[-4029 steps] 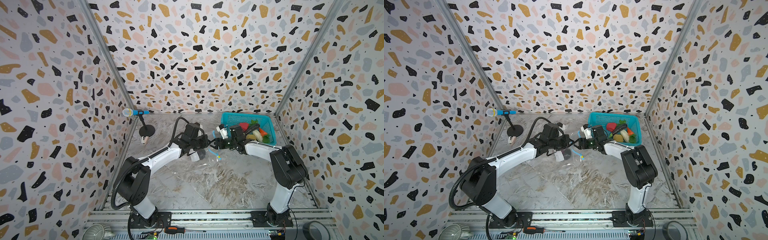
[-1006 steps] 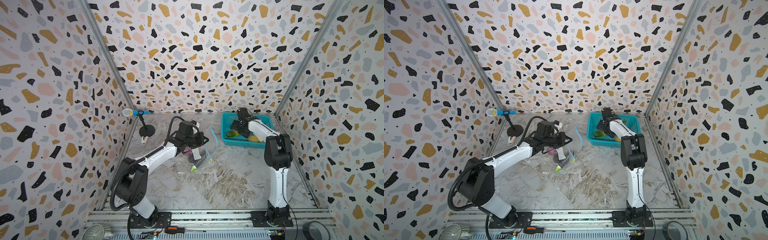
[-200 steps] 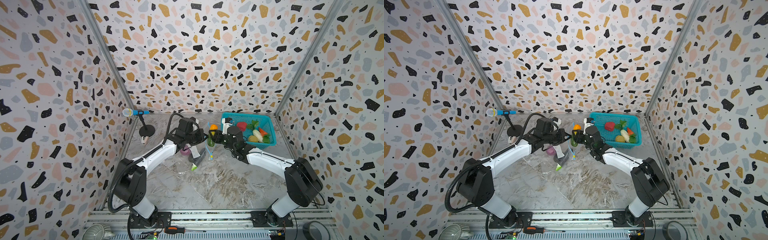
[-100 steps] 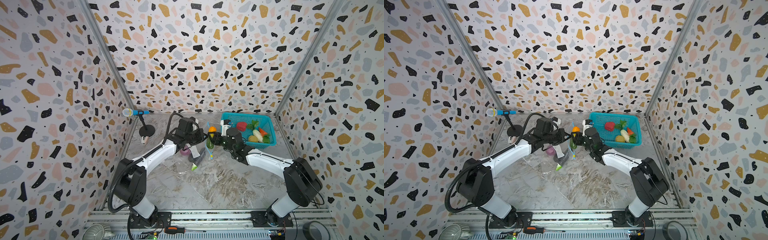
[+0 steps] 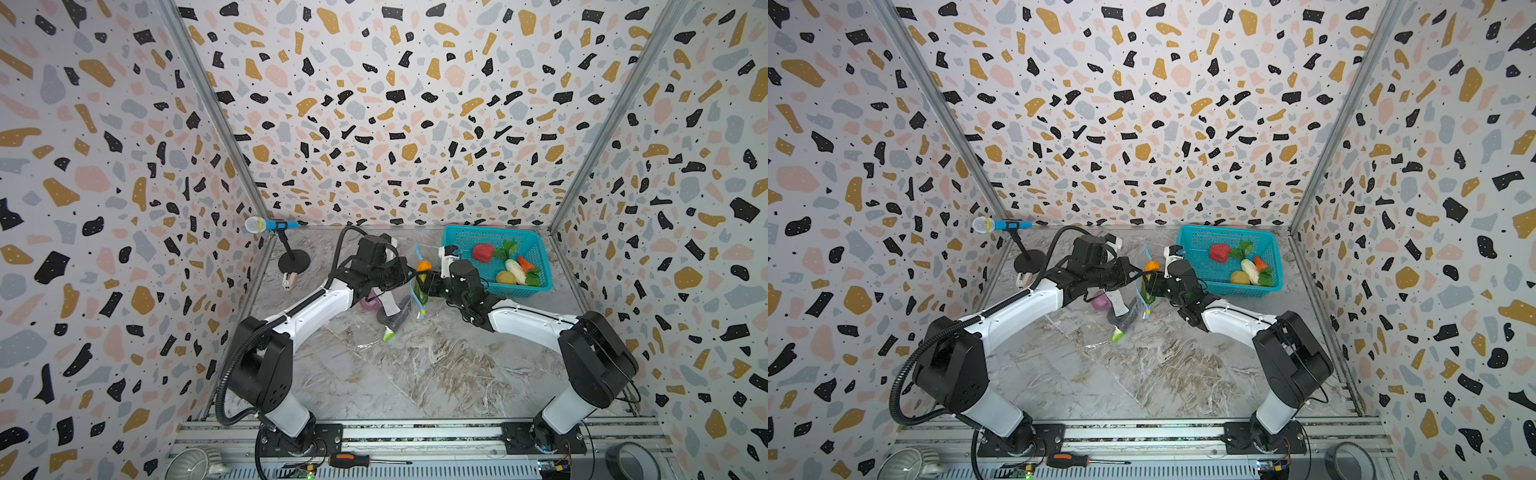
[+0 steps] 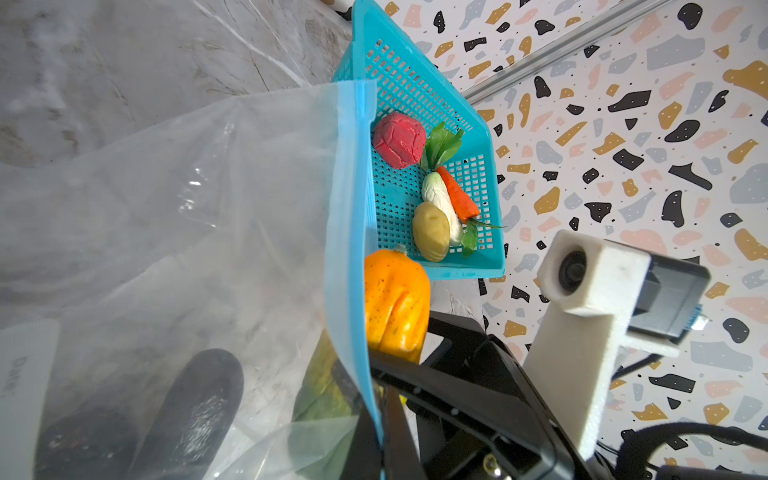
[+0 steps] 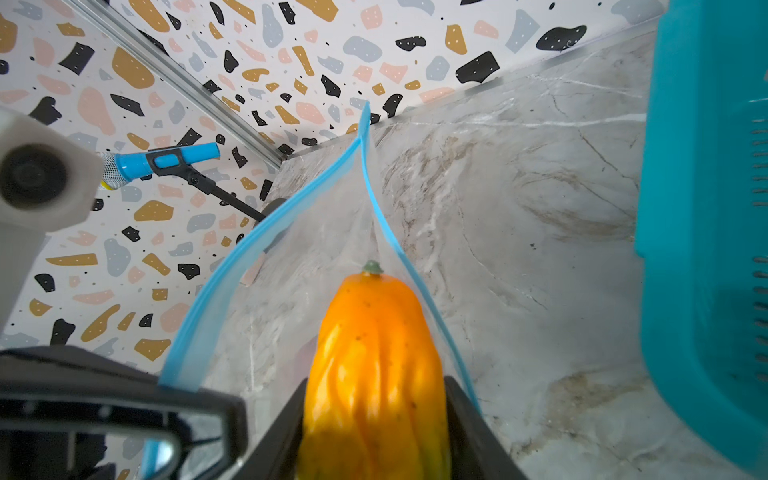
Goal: Place the food in the zip-top bag and seal the zipper
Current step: 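Lower the cucumber into the bag held open by the left gripper, then open the right gripper and move it back over the teal basket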
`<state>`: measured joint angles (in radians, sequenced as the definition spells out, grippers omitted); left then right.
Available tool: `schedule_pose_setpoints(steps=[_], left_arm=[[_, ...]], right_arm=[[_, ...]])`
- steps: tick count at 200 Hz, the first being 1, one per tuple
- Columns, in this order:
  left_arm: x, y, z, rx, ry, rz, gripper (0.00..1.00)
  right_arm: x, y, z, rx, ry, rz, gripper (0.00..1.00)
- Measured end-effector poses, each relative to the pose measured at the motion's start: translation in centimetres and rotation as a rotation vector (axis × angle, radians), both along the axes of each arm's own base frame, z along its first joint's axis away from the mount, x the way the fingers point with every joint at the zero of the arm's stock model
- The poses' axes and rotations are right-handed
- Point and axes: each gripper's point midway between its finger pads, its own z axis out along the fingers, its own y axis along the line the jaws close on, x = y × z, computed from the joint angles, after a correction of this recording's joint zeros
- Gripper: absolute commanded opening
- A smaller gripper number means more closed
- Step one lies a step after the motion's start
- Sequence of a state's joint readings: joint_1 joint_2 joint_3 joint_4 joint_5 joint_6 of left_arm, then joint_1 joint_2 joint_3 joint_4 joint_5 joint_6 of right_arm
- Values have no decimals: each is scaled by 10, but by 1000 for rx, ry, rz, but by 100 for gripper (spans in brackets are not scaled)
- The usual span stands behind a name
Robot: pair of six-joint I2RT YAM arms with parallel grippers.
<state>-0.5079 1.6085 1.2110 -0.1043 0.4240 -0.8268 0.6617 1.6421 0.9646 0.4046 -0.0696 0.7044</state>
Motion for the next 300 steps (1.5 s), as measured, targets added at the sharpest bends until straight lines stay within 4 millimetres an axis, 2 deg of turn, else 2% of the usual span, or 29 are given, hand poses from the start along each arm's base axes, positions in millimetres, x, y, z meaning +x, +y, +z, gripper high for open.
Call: schedule_pose_setpoints(steps=[123, 213, 237, 266, 280, 300], left_arm=[[-1, -1, 0, -3, 2, -2, 0], [-1, -2, 1, -4, 0, -3, 0], [-1, -2, 0, -6, -3, -2, 0], [-1, -1, -2, -6, -2, -2, 0], [-1, -1, -2, -7, -3, -2, 0], [-1, -1, -2, -7, -4, -2, 0]], right_arm=[[-3, 6, -10, -26, 4, 33, 62], [-6, 2, -18, -75, 23, 37, 62], [-8, -4, -14, -142, 18, 41, 63], [-3, -14, 10, -200, -23, 52, 62], [6, -26, 19, -219, -30, 33, 62], [23, -55, 22, -260, -15, -33, 63]])
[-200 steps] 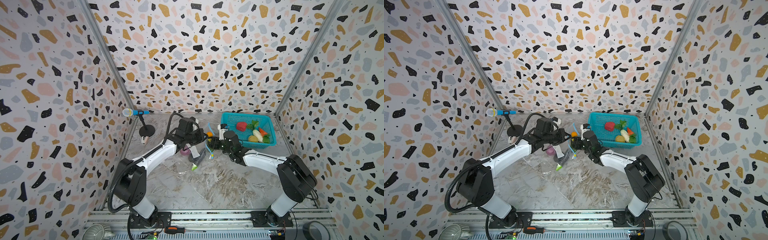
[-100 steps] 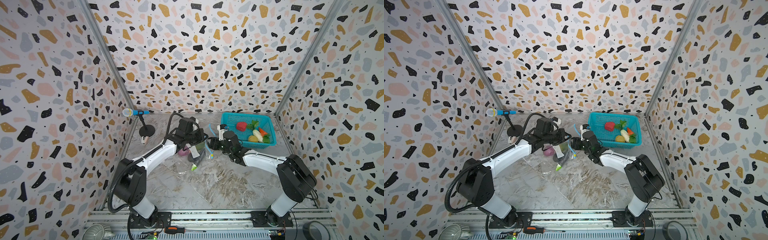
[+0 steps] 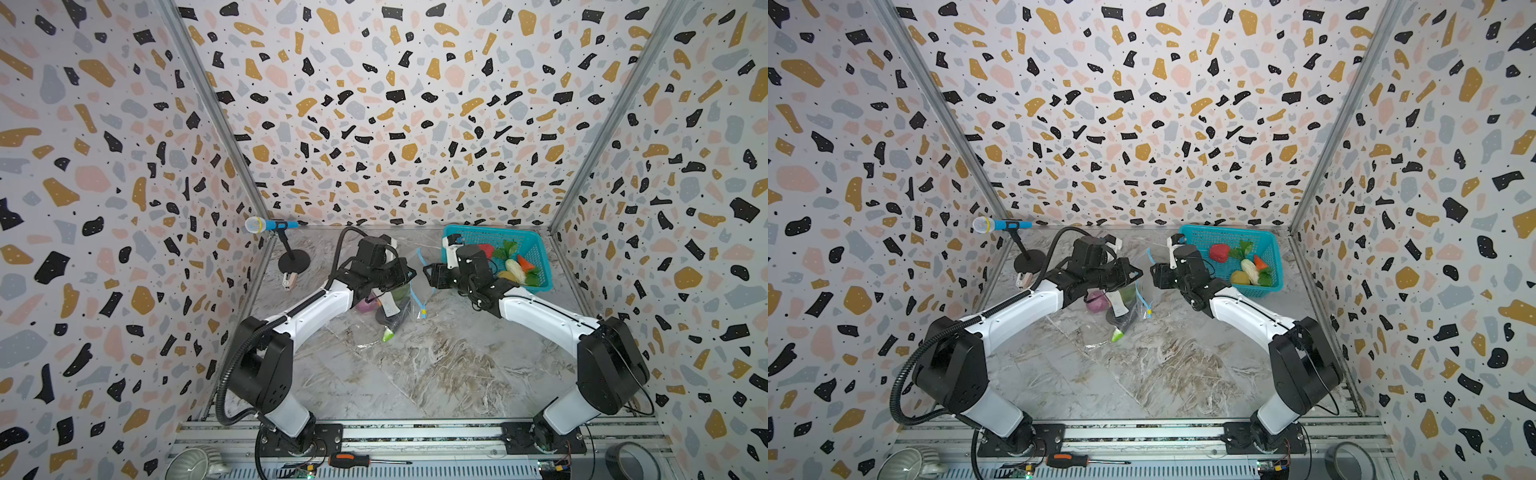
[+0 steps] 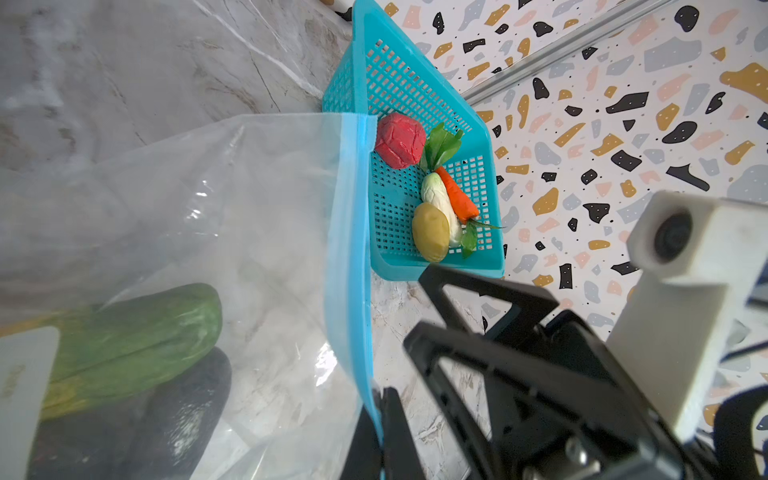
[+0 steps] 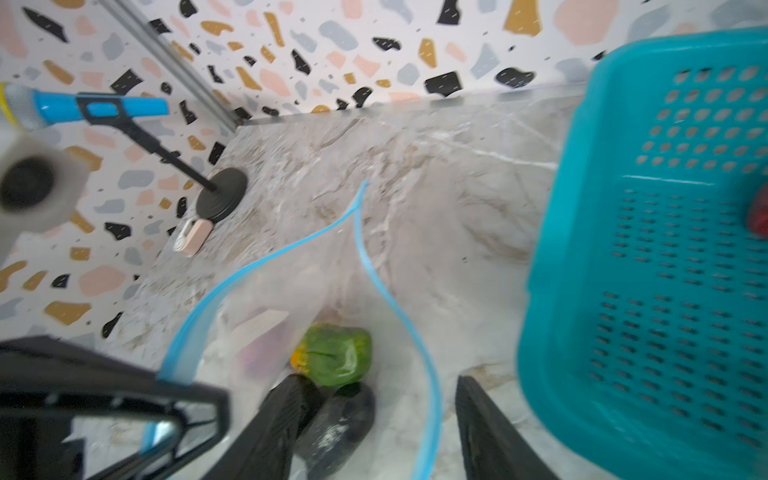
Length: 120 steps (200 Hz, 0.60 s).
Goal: Place the food in the zip-top bag and seal the zipper
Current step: 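Open the right gripper and move it back over the teal basket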
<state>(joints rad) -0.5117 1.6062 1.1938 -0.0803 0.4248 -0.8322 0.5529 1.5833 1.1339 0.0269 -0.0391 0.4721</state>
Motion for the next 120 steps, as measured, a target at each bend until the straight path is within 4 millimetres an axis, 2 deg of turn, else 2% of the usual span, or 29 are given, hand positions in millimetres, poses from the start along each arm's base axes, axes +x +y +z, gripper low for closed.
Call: schedule_pose_setpoints(steps=[43, 69, 94, 120], left_arm=[[0, 0, 0, 1, -1, -2, 0], [0, 0, 0, 1, -1, -3, 0], [-1, -1, 0, 0, -1, -6, 0], [-2, -4, 1, -3, -4, -12, 0]], right_arm=[[35, -74, -8, -114, 58, -199, 65], [60, -110, -14, -162, 92, -295, 67], [82, -137, -24, -228, 127, -351, 70], [105, -150, -28, -287, 142, -378, 72]])
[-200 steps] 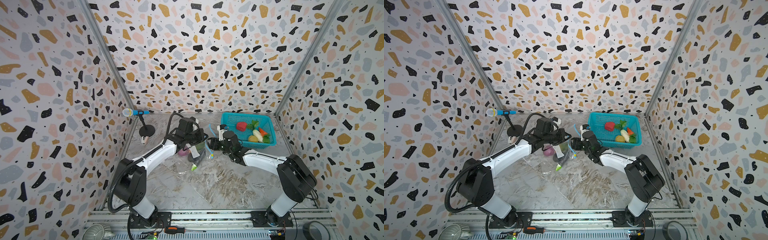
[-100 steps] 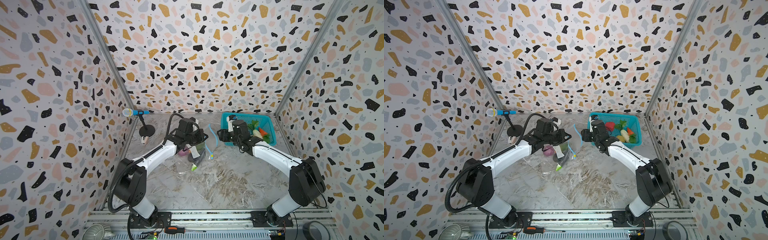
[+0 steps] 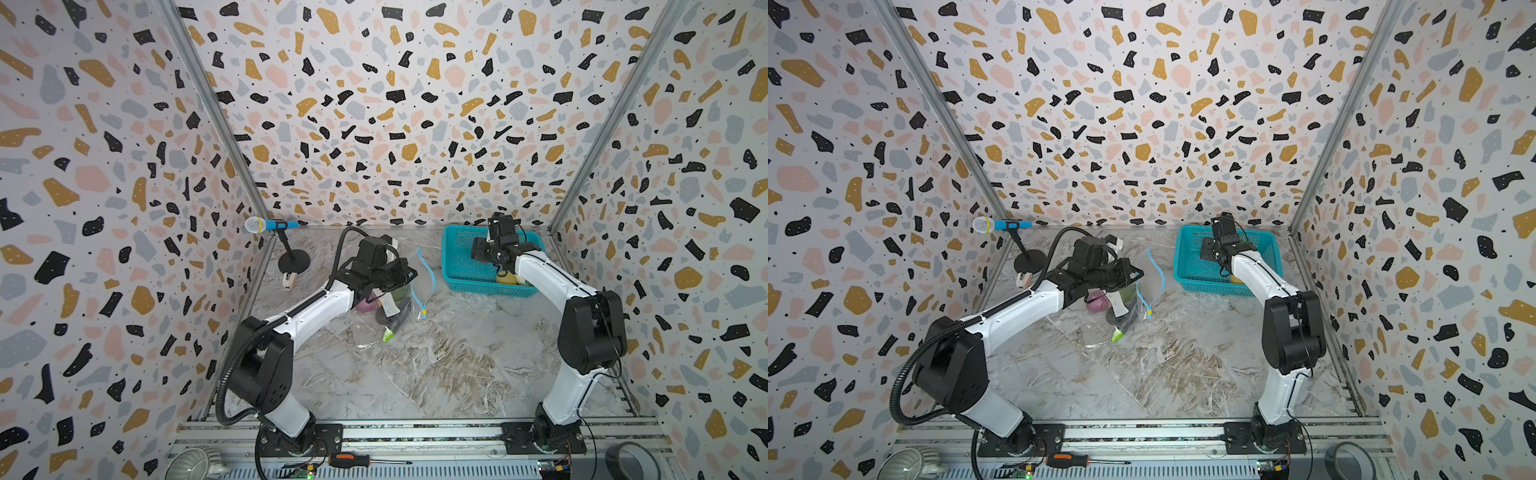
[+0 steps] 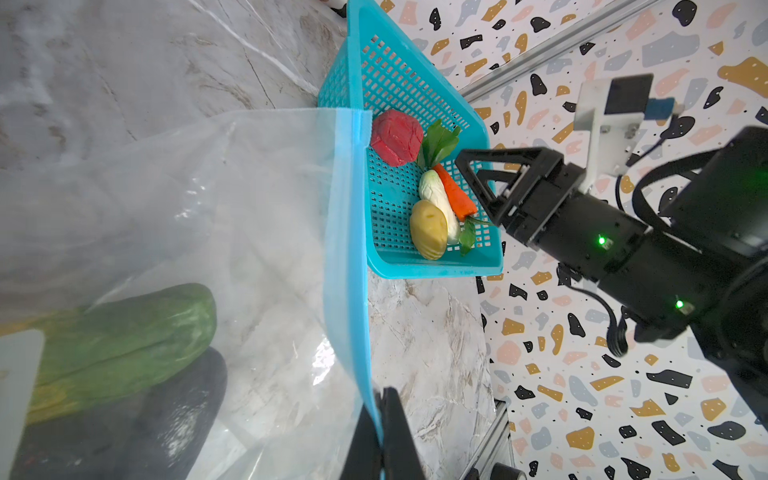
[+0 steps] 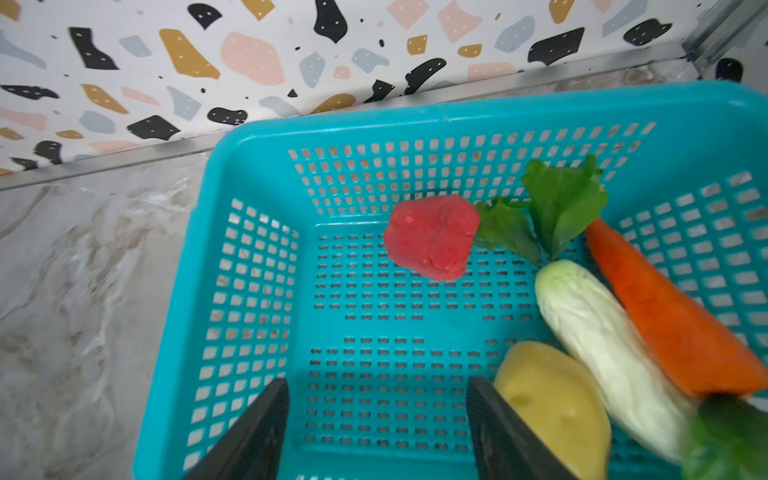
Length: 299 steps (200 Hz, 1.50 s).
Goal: Place the food in the zip-top bag and seal the zipper
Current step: 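Open the right gripper and move it back over the teal basket, then lower the right gripper onto the red pepper and grasp it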
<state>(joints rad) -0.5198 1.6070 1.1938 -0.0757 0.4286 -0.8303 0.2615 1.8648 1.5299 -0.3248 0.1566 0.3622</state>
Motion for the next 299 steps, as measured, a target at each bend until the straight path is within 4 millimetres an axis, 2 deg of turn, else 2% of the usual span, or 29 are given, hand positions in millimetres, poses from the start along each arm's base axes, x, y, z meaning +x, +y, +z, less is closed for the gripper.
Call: schedule_pose_setpoints(steps=[34, 105, 143, 204, 299], left_arm=[[-1, -2, -1, -2, 2, -7, 0], [0, -4, -8, 2, 16, -12, 0], [1, -6, -17, 8, 33, -17, 0], [4, -8, -24, 14, 49, -22, 0], [4, -9, -23, 11, 47, -25, 0]], right_arm=[[20, -8, -10, -55, 32, -9, 73], [58, -22, -42, -133, 112, -23, 73], [65, -30, -56, -149, 149, -27, 77], [72, -34, -70, -151, 179, -18, 93], [85, -31, -83, -145, 181, -10, 95]])
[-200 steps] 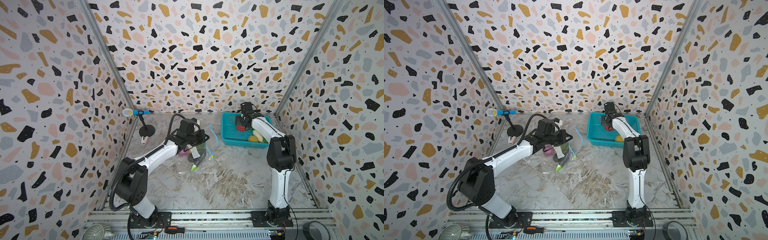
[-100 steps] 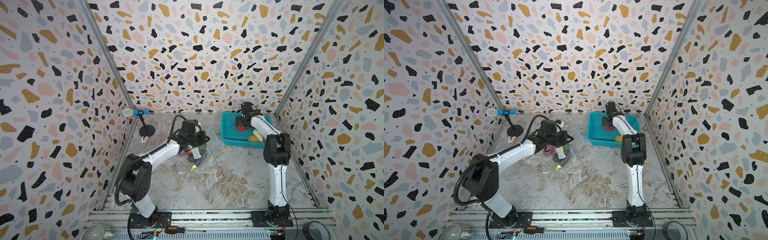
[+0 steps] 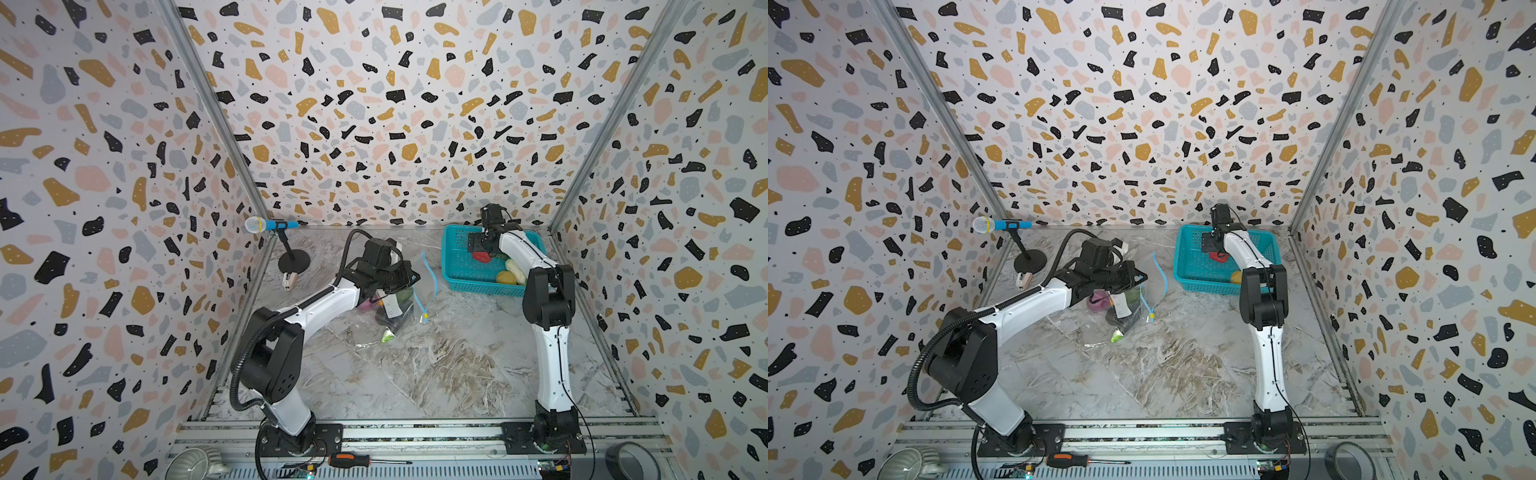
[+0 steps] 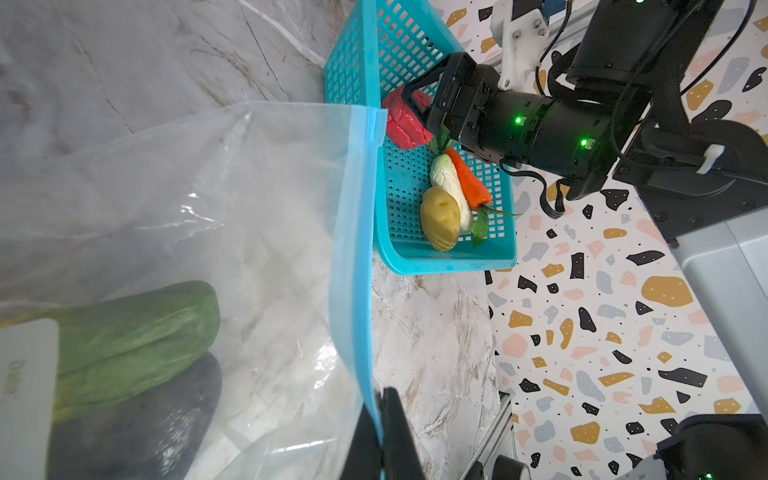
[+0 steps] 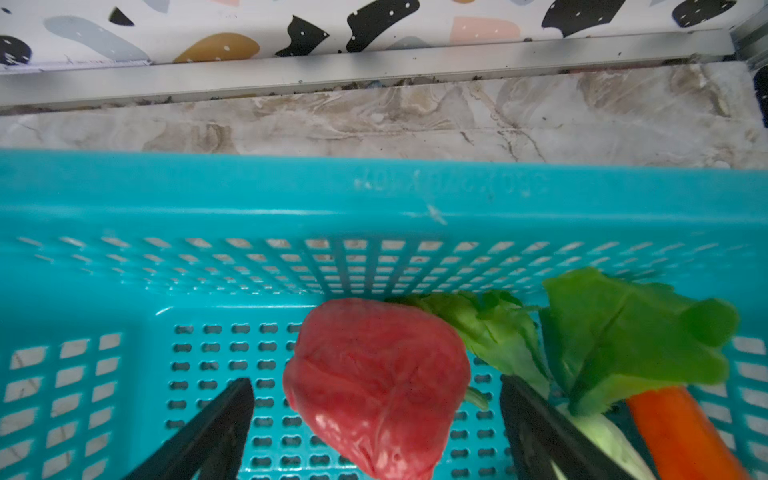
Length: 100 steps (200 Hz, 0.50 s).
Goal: Place the food in the zip-top bag and seal the zipper
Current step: 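Lower the right gripper onto the red pepper and grasp it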
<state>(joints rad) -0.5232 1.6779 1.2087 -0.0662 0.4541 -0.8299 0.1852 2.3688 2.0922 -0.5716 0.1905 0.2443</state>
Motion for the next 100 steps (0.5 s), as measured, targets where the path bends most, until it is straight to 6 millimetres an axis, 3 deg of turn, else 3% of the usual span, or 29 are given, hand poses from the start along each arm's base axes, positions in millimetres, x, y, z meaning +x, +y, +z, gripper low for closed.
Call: schedule_pose_setpoints(steps=[100], left_arm=[[0, 0, 0, 0, 0, -1, 0]], right_arm=[[4, 0, -21, -7, 28, -1, 88]])
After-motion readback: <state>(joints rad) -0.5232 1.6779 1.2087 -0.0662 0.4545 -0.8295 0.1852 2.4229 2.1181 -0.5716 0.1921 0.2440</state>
